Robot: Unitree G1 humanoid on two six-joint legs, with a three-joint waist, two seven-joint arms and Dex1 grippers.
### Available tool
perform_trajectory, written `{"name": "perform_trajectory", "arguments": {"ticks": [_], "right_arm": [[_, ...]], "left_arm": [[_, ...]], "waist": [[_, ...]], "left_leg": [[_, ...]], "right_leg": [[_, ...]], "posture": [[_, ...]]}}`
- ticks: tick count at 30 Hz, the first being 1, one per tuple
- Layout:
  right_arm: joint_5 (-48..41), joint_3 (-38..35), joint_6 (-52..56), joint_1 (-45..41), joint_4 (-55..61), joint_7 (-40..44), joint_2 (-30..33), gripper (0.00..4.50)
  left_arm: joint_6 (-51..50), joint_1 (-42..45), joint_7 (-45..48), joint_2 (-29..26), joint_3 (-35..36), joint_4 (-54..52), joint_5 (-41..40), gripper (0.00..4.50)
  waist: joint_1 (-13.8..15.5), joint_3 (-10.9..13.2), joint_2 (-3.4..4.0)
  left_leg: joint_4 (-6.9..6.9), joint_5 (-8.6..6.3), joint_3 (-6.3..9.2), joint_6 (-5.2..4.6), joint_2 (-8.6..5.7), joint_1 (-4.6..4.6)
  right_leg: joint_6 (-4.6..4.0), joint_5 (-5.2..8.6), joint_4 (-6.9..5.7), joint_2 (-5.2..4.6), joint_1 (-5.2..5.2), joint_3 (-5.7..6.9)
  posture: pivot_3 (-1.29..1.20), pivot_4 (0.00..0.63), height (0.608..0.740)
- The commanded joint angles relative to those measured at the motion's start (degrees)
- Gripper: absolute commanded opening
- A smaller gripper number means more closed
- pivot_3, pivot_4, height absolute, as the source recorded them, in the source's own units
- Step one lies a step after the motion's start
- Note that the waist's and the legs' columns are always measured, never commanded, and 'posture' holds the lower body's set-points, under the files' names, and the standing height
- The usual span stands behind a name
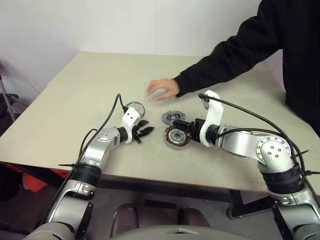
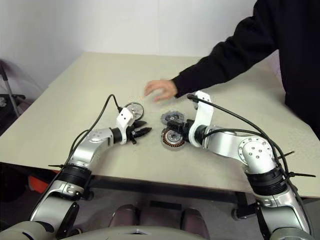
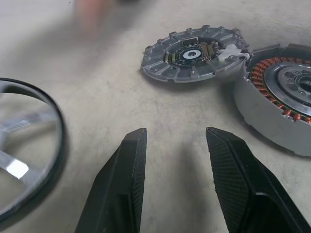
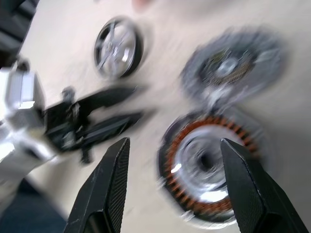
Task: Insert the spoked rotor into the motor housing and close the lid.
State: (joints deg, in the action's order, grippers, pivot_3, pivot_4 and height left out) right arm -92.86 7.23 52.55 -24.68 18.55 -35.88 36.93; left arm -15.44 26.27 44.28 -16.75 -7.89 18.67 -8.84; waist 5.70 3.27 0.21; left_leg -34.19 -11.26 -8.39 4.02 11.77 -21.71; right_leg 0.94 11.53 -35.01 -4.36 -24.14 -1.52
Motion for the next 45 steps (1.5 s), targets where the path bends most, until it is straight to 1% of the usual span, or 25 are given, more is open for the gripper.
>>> {"name": "perform_trajectory", "arguments": {"ticks": [1, 4, 7, 10, 12, 14, 17, 21, 26, 30, 36, 45], "right_arm": [[12.44, -3.02, -1.43, -1.98, -1.34, 6.27, 2.68, 3.32], [21.58, -4.62, -2.63, -1.39, -4.79, 10.65, 4.25, 3.32], [27.21, -5.90, -2.67, 0.68, -7.81, 14.67, 3.64, 3.32], [33.86, -6.49, -3.56, 2.90, -10.62, 18.29, 2.61, 3.32], [38.03, -6.69, -4.31, 4.11, -12.13, 20.14, 1.58, 3.32], [40.85, -7.40, -4.49, 4.70, -13.00, 21.54, 0.02, 3.32], [43.72, -8.74, -3.89, 4.96, -13.09, 23.19, -2.07, 3.32], [47.22, -10.11, -2.86, 5.07, -13.06, 25.06, -4.34, 3.32], [50.69, -11.97, -1.58, 5.13, -13.10, 27.00, -6.21, 3.32], [52.58, -13.29, -0.35, 5.20, -12.52, 27.96, -7.56, 3.32], [55.32, -15.41, 0.95, 4.91, -11.86, 28.85, -9.46, 3.32], [58.78, -17.08, 2.53, 5.51, -10.34, 30.53, -11.72, 3.32]], "left_arm": [[-0.16, 0.79, 0.10, -0.36, 1.97, -2.32, -1.63, 2.06], [-2.24, 0.56, 0.65, 0.36, 3.27, -3.88, -4.17, 2.06], [-5.93, 0.70, 0.68, 1.53, 6.12, -6.51, -8.85, 2.06], [-11.53, 1.50, -0.75, 3.21, 11.69, -10.59, -16.71, 2.06], [-15.69, 2.62, -3.49, 4.12, 17.29, -12.45, -23.13, 2.06], [-18.45, 3.09, -6.75, 3.73, 22.26, -11.95, -26.89, 2.06], [-20.38, 2.41, -9.86, 2.48, 25.99, -10.44, -28.62, 2.06], [-24.23, 0.15, -14.29, 1.97, 32.12, -9.41, -33.13, 2.06], [-26.93, -1.50, -17.85, 1.53, 35.43, -6.83, -35.09, 2.06], [-29.19, -0.80, -21.42, 3.04, 37.61, -3.87, -37.39, 2.06], [-30.34, 1.72, -26.21, 5.73, 37.66, 1.16, -37.23, 2.06], [-29.36, 4.78, -25.90, 7.44, 36.89, 6.48, -36.88, 2.06]], "waist": [[0.01, 0.00, 0.00], [0.01, 0.01, -0.01], [0.04, 0.01, -0.01], [0.03, 0.01, -0.02], [-0.03, 0.01, -0.03], [-0.40, 0.01, -0.02], [-0.61, 0.01, 0.00], [-0.37, 0.01, -0.01], [-0.07, 0.02, -0.04], [-0.11, 0.01, -0.04], [-0.13, 0.02, -0.05], [-0.18, 0.02, -0.05]], "left_leg": [[0.00, 0.00, 0.00, 0.00, 0.00, -0.01], [-0.01, 0.00, 0.00, 0.00, 0.00, -0.02], [-0.01, 0.00, 0.00, 0.00, -0.01, -0.03], [-0.01, 0.00, 0.00, 0.00, 0.00, -0.03], [-0.02, 0.00, 0.00, -0.01, 0.00, -0.04], [-0.03, 0.00, -0.01, -0.01, 0.00, -0.02], [-0.04, 0.00, -0.02, -0.01, 0.00, 0.11], [-0.08, 0.00, -0.03, 0.00, -0.02, 0.15], [-0.12, 0.00, -0.02, 0.00, -0.02, 0.21], [-0.12, 0.01, -0.01, 0.00, -0.02, 0.22], [-0.12, 0.01, -0.01, 0.00, -0.02, 0.24], [-0.11, 0.01, -0.01, 0.00, 0.00, 0.26]], "right_leg": [[0.01, -0.01, 0.00, 0.00, 0.00, 0.00], [0.01, -0.02, 0.01, 0.00, 0.00, 0.00], [-0.16, -0.11, 0.01, -0.01, -0.01, 0.00], [-0.38, -0.23, 0.00, 0.00, -0.01, 0.00], [-0.42, -0.24, -0.01, 0.00, -0.03, 0.00], [-0.45, -0.25, -0.06, 0.01, -0.05, -0.01], [-0.46, -0.25, -0.13, 0.06, -0.05, -0.05], [-0.36, -0.20, -0.13, 0.06, -0.04, -0.04], [-0.46, -0.26, -0.13, 0.05, -0.02, 0.01], [-0.46, -0.26, -0.12, 0.05, -0.01, 0.01], [-0.45, -0.26, -0.12, 0.05, 0.01, 0.00], [-0.45, -0.27, -0.10, 0.05, 0.01, 0.00]], "posture": [[0.00, 0.000, 0.740], [0.00, 0.000, 0.740], [0.00, 0.000, 0.740], [0.00, 0.000, 0.740], [0.00, 0.000, 0.740], [0.00, 0.000, 0.740], [0.00, 0.000, 0.740], [0.00, 0.000, 0.740], [0.00, 0.000, 0.740], [0.00, 0.000, 0.740], [0.00, 0.000, 0.740], [0.00, 0.000, 0.740]]}}
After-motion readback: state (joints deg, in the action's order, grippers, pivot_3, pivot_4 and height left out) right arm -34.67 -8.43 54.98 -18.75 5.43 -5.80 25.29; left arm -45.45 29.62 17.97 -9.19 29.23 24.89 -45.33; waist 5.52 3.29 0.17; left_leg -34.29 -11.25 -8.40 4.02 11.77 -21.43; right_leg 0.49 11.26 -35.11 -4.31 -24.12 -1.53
